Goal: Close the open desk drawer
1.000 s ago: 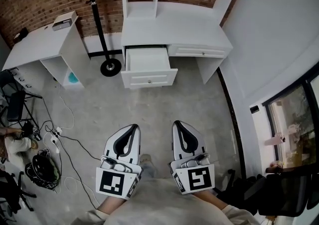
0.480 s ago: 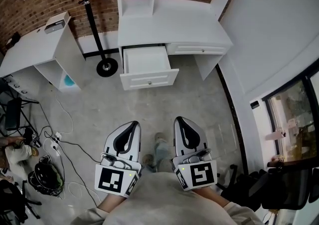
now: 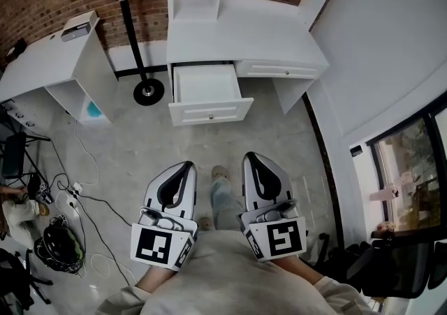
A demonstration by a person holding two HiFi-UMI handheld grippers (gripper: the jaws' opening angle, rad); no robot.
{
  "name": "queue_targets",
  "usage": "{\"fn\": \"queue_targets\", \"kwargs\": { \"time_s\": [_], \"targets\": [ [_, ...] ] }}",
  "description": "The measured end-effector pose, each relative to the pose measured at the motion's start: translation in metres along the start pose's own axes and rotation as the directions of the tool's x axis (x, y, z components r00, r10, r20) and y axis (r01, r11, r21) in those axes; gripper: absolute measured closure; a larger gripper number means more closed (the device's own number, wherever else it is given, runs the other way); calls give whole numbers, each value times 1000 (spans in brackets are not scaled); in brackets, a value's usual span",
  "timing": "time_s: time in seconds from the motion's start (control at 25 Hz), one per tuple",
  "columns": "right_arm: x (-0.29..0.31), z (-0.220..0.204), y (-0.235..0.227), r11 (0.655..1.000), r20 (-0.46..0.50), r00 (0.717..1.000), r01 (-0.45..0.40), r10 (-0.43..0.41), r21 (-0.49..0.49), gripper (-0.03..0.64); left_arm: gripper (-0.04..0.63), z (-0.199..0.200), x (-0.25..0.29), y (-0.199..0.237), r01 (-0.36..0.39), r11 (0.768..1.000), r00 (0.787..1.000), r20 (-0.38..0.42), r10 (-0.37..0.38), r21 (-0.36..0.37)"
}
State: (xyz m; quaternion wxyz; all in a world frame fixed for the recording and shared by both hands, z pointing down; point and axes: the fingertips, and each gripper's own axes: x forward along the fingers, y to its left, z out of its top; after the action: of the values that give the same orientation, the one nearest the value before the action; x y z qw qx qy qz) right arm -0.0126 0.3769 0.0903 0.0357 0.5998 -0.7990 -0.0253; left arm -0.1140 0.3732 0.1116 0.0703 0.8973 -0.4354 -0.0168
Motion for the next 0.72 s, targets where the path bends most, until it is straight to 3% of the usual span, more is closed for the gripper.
{"fn": "queue_targets", "kwargs": {
  "time_s": [0.4,0.72],
  "targets": [
    [54,-15,-23,999,-3,999,-36,36,2,589,578,-13,55,26,-15,1000,1000,-18,15,-7],
    [146,-25,-68,997,-29,997,-74,74,16,588,578,-13,141,67,-38,999,998,-46,37,-18]
  ]
}}
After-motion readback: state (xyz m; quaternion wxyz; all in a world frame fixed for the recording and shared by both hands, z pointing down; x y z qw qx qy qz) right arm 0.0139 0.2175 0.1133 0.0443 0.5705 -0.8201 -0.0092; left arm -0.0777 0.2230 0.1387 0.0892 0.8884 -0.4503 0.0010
